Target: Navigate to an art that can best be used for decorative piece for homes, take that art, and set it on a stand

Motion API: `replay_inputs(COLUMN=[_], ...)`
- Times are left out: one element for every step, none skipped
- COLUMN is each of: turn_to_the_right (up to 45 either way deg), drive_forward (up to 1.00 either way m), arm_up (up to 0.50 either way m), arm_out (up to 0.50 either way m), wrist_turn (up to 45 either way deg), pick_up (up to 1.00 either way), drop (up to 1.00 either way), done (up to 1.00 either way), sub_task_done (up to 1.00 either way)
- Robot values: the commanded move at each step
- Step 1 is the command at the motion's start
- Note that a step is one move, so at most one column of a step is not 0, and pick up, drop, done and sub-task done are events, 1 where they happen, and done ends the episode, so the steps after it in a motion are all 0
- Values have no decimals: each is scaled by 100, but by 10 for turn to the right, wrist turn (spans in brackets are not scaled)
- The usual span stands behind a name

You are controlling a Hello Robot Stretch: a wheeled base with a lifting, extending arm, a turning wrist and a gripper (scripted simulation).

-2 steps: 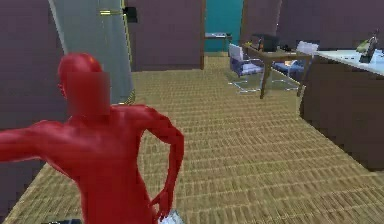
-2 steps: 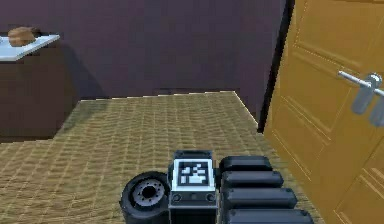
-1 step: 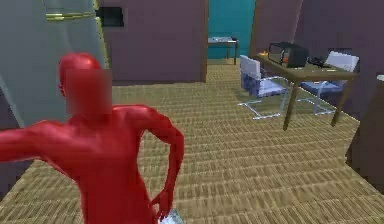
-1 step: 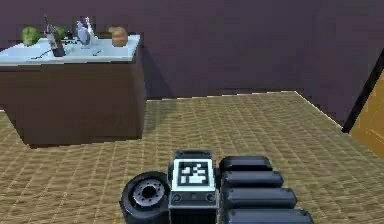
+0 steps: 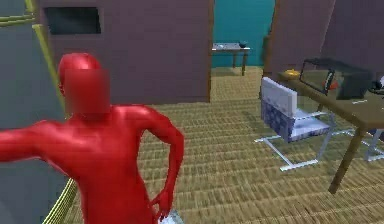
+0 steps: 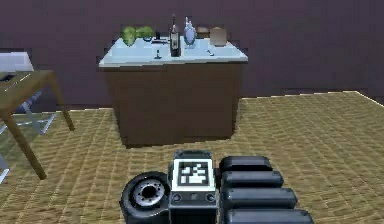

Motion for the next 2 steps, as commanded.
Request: replay_inputs(turn_to_the_right=[0,0], drive_forward=[100,100], arm_up=[0,0], arm_out=[0,0], wrist_turn=[0,0], pick_up=[0,0], drop=[0,0], done=[0,0], sub_task_done=[0,0])
